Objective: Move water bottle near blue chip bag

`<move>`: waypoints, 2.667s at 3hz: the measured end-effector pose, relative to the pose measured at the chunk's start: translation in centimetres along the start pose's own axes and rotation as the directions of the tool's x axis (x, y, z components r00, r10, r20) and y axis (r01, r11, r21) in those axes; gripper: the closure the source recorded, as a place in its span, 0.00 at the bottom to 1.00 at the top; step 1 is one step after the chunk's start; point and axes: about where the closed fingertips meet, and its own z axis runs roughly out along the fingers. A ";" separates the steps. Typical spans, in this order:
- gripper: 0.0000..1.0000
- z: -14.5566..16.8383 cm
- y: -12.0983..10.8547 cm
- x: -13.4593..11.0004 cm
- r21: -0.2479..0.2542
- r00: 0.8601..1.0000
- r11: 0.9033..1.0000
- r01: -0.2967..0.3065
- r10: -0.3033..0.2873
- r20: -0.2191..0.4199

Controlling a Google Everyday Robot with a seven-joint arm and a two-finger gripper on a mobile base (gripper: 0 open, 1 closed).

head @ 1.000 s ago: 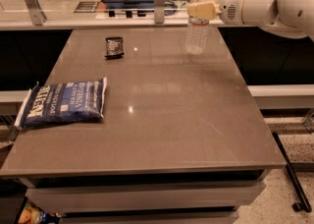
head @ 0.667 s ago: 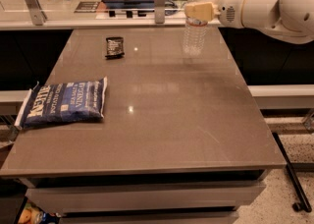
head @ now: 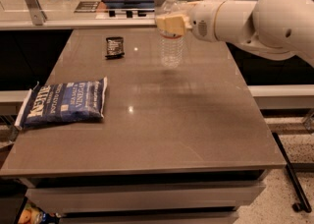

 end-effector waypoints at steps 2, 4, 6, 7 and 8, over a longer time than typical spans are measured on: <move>1.00 1.9 9.1 1.2 -0.116 0.999 0.992 0.039 -0.042 -0.027; 1.00 3.3 15.5 3.3 -0.171 1.000 0.985 0.030 -0.030 0.003; 0.60 3.6 16.4 3.0 -0.180 0.999 0.983 0.038 -0.037 0.007; 0.36 3.6 16.6 2.9 -0.183 0.999 0.982 0.040 -0.039 0.008; 0.14 3.7 16.8 2.8 -0.185 0.999 0.982 0.043 -0.042 0.009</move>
Offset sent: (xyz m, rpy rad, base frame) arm -0.0878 0.1087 -0.0419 -0.0392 0.0362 0.1852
